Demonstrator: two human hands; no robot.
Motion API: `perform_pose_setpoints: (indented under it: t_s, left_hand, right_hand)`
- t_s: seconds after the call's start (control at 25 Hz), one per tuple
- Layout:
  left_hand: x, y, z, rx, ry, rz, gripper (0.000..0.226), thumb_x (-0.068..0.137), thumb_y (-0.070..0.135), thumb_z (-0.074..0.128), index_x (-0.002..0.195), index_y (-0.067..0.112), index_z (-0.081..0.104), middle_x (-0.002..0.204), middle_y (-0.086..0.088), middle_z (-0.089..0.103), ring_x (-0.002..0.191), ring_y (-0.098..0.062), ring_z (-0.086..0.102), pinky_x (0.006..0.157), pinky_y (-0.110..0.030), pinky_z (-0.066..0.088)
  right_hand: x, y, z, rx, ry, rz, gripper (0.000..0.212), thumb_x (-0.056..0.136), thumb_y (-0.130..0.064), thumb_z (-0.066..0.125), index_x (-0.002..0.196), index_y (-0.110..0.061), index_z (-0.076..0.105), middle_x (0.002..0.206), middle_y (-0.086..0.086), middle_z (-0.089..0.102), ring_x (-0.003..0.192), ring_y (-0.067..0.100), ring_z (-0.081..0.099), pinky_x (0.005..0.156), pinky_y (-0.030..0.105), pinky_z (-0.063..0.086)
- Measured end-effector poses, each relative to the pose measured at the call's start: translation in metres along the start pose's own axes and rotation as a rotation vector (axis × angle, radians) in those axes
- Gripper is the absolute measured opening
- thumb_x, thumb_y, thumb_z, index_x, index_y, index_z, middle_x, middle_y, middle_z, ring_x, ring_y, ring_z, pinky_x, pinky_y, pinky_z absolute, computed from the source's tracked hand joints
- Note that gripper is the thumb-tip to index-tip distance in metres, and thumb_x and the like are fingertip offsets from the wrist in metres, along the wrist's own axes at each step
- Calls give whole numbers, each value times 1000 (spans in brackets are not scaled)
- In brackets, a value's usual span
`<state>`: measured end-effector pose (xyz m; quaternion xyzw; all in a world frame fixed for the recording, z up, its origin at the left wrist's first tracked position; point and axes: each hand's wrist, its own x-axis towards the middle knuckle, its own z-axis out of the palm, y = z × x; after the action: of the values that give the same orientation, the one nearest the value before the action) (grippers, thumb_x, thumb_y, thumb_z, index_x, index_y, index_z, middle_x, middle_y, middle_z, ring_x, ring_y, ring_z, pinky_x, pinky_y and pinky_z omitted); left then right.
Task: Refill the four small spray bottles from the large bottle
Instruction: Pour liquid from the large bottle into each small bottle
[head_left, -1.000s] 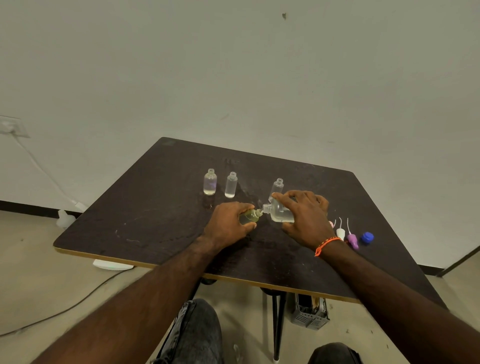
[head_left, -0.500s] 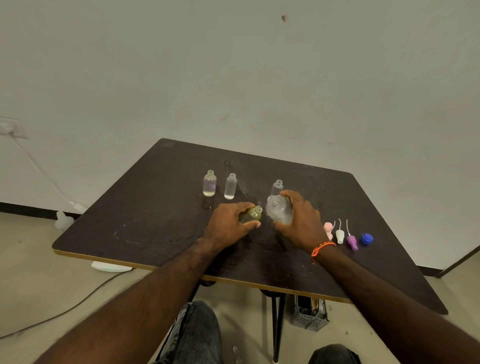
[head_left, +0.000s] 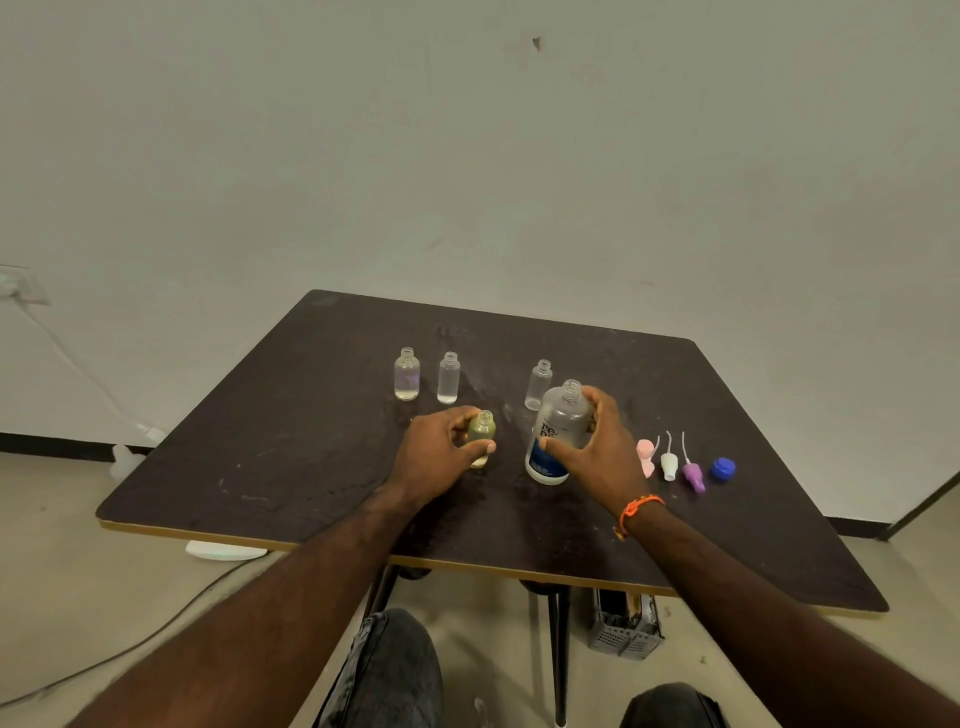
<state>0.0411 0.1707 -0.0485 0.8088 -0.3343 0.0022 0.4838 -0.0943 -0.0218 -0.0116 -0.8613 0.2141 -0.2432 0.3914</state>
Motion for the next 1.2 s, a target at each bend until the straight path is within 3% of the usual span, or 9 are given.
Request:
perform_pose_setpoints:
  t_s: [0.16,0.32,0.44,0.52,0.64,0.84,0.96,1.08,1.2]
  left_hand:
    - [-1,-5,0,34,-9,-14,46,81,33,88,124,27,74,101,15,77,90,0,72,89,-25,58]
    - [0,-6,-1,115,-18,-43,53,81,40,85,131,31,70,104,14,79,94,2,71,94,-31,58]
    - [2,-1,3,173,-18,-47,53,84,39,82,135,29,68,111,10,78,101,-4,71,97,-34,56]
    - [6,2,6,192,-9,-82,56,86,37,81,139,26,65,117,6,77,108,-12,71,100,-35,55]
    - [18,4,10,158,0,-140,49,84,35,83,132,31,69,111,8,78,105,-12,72,99,-37,56]
    - [44,6,15,178,0,-188,41,88,33,80,127,35,70,104,7,78,99,-16,72,91,-38,59]
    - [59,3,22,204,25,-209,33,89,33,75,121,39,70,98,7,77,94,-19,72,86,-39,60]
    - [72,2,27,231,39,-212,32,91,33,71,123,38,70,94,6,77,90,-17,70,80,-34,57]
    - [83,3,33,282,30,-238,27,92,35,68,118,37,68,91,2,73,91,-23,69,78,-36,55]
  right_hand:
    - [-11,13,3,3,22,47,99,72,-25,85,150,-27,23,145,-2,42,126,19,50,102,42,51]
    - [-41,12,8,-158,317,-150,53,70,-13,74,114,-20,46,112,-3,46,96,13,50,83,37,50]
    - [-64,-1,21,-223,82,-303,25,77,-13,66,95,-29,57,88,-13,54,75,2,50,68,24,45]
    - [-69,-15,35,-217,-132,-255,30,83,-14,63,109,-29,62,97,-14,60,79,-1,54,75,18,45]
    - [-56,-32,64,-115,-270,-80,58,83,-6,58,137,-26,49,117,-16,55,103,-1,52,93,18,43]
    - [-13,-41,95,37,-235,118,60,73,2,51,122,-32,52,115,-8,65,106,11,62,96,37,54]
    - [1,-38,105,90,-257,196,67,76,2,50,132,-35,47,117,-4,65,103,18,65,91,45,57]
    - [12,-34,115,107,-249,229,70,77,2,48,137,-32,41,116,-1,67,100,21,67,88,47,58]
    - [25,-34,119,134,-212,256,53,80,1,49,123,-30,47,101,-4,68,90,16,67,85,45,57]
